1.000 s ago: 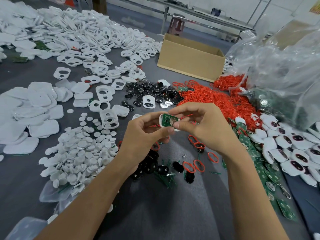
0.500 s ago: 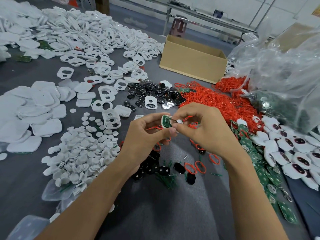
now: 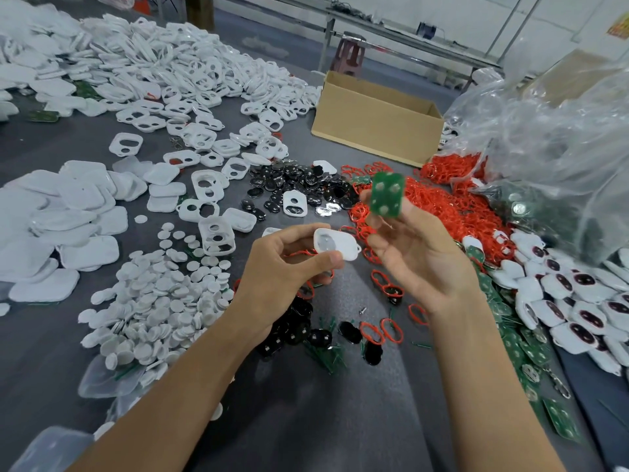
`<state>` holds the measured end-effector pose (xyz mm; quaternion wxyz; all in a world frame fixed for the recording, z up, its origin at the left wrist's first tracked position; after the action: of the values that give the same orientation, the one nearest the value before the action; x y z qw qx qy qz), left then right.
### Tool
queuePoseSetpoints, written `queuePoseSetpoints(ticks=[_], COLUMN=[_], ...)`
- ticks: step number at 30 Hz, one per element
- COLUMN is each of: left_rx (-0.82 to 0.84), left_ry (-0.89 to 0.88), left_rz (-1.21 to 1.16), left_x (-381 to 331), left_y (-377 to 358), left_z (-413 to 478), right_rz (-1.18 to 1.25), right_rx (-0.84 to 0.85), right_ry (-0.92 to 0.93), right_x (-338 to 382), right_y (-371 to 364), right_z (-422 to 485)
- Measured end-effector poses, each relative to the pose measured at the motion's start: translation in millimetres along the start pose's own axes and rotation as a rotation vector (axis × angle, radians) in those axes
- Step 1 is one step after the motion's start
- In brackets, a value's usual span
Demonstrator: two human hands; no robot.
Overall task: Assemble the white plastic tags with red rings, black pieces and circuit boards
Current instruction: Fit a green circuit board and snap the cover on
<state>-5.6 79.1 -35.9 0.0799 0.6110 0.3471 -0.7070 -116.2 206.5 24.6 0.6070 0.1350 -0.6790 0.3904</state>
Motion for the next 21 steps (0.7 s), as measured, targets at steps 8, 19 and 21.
queuePoseSetpoints(ticks=[8,19,21], left_rx=[0.026,0.013,0.016], left_ry=[-0.006,-0.012,-0.006], left_rz=[0.016,0.032,0.031], left_x=[-0.3,2.0,2.6], left_y=[2.4,2.4,2.0], left_z=[0.0,0.5,0.6], right_rz=[-1.033,-1.208,-1.21], right_rx=[0.035,0.066,0.06], right_ry=[0.298,0.384,0.395], right_x=[1.9,4.1,3.7], right_y=[-5.2,-14.7,-15.1], right_z=[-2.6,-4.5,-4.6])
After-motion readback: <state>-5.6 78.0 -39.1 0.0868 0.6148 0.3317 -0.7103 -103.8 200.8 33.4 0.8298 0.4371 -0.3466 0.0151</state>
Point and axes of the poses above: each hand's wrist, its own z-axis towards the middle knuckle, its own y-axis out of the back of the hand, x = y × z, the point moved 1 cm from there along z, towards the middle knuckle, and after that the axes turned 7 degrees about -x, right-handed, at the moved point
